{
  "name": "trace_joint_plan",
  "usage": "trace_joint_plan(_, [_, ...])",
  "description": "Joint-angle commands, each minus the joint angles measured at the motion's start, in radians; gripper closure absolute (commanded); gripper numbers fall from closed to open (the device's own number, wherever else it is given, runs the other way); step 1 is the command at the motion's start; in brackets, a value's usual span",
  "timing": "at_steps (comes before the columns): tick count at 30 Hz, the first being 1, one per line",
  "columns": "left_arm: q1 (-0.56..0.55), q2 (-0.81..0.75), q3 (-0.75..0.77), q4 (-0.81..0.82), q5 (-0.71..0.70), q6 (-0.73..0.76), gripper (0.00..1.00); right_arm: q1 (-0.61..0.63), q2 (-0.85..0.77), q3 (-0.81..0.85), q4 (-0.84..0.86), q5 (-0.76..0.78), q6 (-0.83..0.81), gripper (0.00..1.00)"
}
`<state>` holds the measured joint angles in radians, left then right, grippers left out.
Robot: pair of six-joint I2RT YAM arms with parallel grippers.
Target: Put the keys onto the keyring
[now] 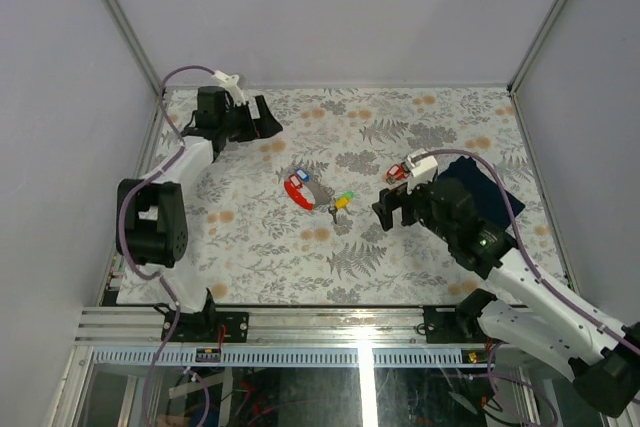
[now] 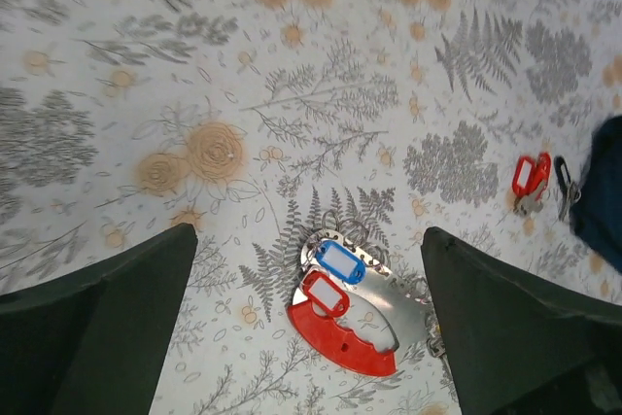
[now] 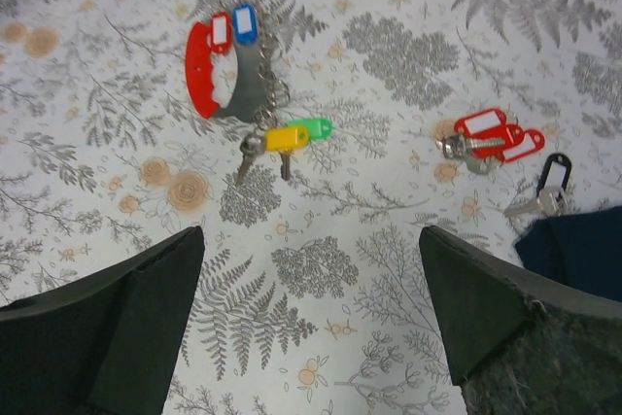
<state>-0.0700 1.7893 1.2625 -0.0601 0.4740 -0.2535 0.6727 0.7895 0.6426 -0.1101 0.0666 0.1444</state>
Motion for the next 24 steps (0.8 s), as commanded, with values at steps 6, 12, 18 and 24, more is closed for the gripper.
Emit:
trace_joint_plan(6, [0.006,-0.323,-0.134,-0.086,-0.332,-0.101,0.00,-0.004,0.232,0.282,-0.221,0.006,0.048,0.01])
trace_joint_plan(12, [0.006,-0.540,-0.267,-0.116,-0.308,-0.104,0.00,-0.098,0.310,0.389,-0.264,-0.127,0.100,0.01])
trace_joint_plan(18, [-0.025,-0.796,-0.378,-0.119,-0.290,-0.047,0.00,-0.370,0.166,0.370,-0.206,-0.399,0.192,0.01])
trace_joint_plan(24, [-0.161,-1.068,-0.433,-0.216,-0.526,0.068,0.00,-0.415,-0.049,0.317,-0.183,-0.229,0.169,0.01])
